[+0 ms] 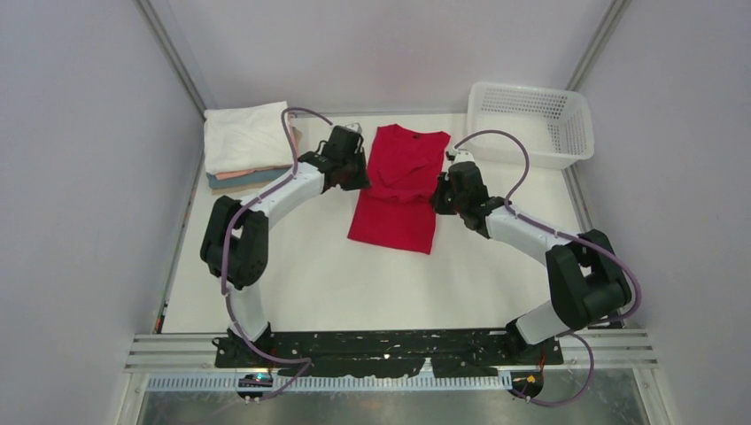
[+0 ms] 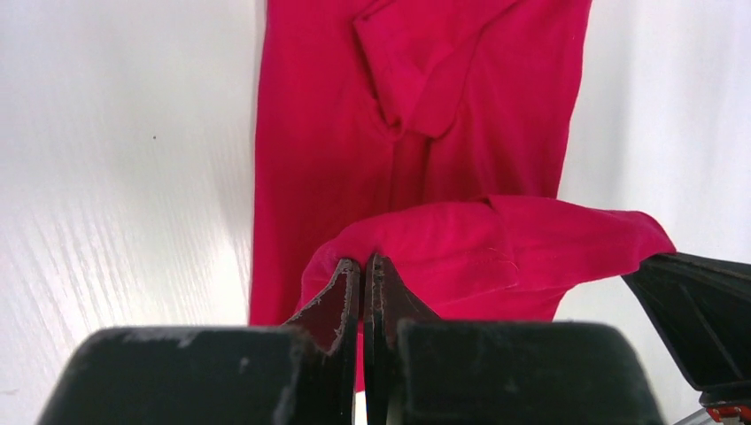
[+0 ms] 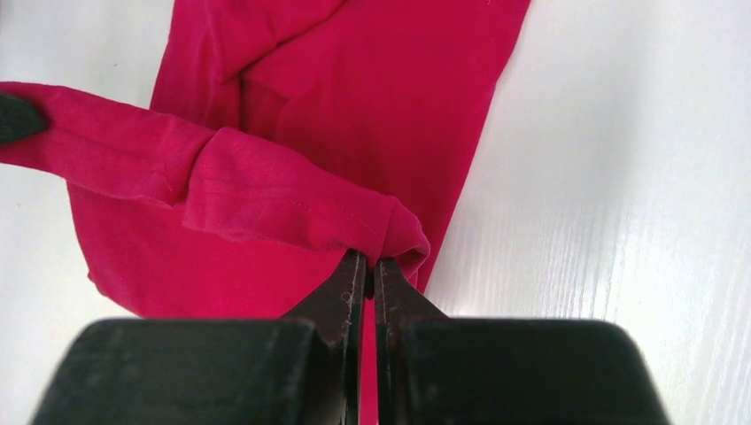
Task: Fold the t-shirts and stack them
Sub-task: Fold the folded rectangular tshirt in 1/3 of the way
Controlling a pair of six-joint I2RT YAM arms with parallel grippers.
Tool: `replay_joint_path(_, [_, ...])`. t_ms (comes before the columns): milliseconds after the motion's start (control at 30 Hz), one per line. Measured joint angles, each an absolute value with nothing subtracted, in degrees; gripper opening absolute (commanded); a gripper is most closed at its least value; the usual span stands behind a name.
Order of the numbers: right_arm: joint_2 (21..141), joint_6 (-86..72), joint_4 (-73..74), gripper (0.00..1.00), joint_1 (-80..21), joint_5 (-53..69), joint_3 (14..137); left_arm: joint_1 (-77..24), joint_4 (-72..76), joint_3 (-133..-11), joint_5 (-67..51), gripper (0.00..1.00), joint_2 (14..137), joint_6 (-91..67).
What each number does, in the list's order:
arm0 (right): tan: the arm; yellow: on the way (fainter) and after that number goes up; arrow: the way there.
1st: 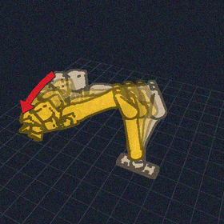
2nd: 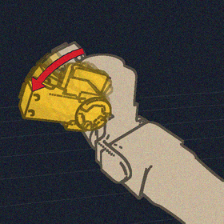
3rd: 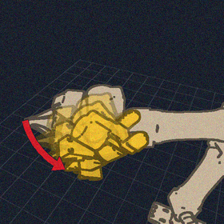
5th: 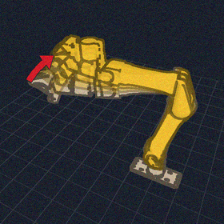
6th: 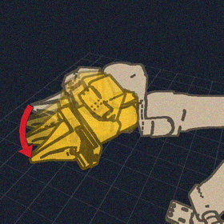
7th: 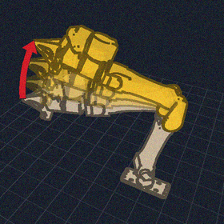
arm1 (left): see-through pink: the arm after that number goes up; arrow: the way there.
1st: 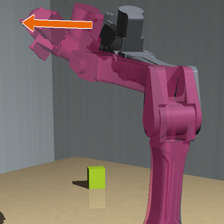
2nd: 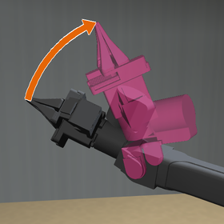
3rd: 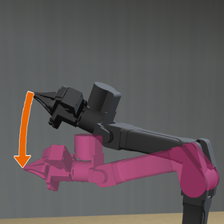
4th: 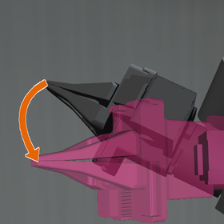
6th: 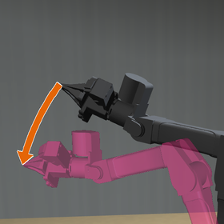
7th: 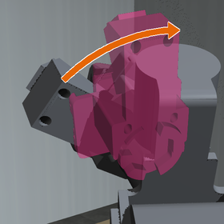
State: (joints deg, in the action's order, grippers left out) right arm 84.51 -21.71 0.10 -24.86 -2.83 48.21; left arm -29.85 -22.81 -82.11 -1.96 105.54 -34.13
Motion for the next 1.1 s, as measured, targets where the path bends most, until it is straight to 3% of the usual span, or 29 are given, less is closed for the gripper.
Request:
replay_joint_path(400, [94.32, -22.02, -2.83, 0.08, -21.39, -0.86, 52.1, -28.23, -24.29, -89.6, -4.05, 0.0, 114.52, -33.26])
replay_joint_path(467, [95.79, -22.2, -3.07, 0.14, -21.15, -1.08, 52.86, -27.88, -24.38, -90.52, -4.34, 0.14, 115.85, -32.95])
replay_joint_path(500, [96.64, -22.33, -3.27, 0.18, -20.99, -1.26, 53.25, -27.7, -24.75, -91.2, -4.47, 0.33, 116.55, -32.82])
replay_joint_path(633, [99.63, -23.27, -4.47, 0.48, -19.99, -1.98, 54.48, -27.16, -26.02, -93.97, -4.97, 0.87, 118.89, -32.42])
replay_joint_path(667, [99.81, -23.62, -4.49, 0.64, -19.7, -2.13, 54.61, -26.94, -26.52, -94.63, -5.1, 0.97, 119.13, -32.25])
replay_joint_path(700, [99.81, -23.68, -4.29, 0.77, -19.35, -2.37, 54.92, -26.68, -27.2, -95.2, -5.08, 0.99, 119.22, -32.25])
replay_joint_path(733, [99.79, -23.73, -4.27, 0.82, -19.2, -2.52, 55.27, -26.41, -27.9, -95.68, -4.93, 1.0, 119.2, -32.27])
replay_joint_path(767, [99.72, -23.62, -4.25, 0.96, -19.0, -2.68, 55.77, -26.13, -28.14, -95.85, -4.58, 1.0, 118.96, -32.42])
replay_joint_path(800, [99.61, -23.92, -4.27, 0.99, -18.9, -2.79, 56.03, -25.96, -28.18, -95.74, -4.27, 1.0, 118.63, -32.47])
replay_joint_path(1100, [85.49, -23.94, -3.09, 0.95, -18.81, 1.78, 48.56, -25.36, -27.18, -77.32, -4.1, 1.0, 103.0, -32.53])
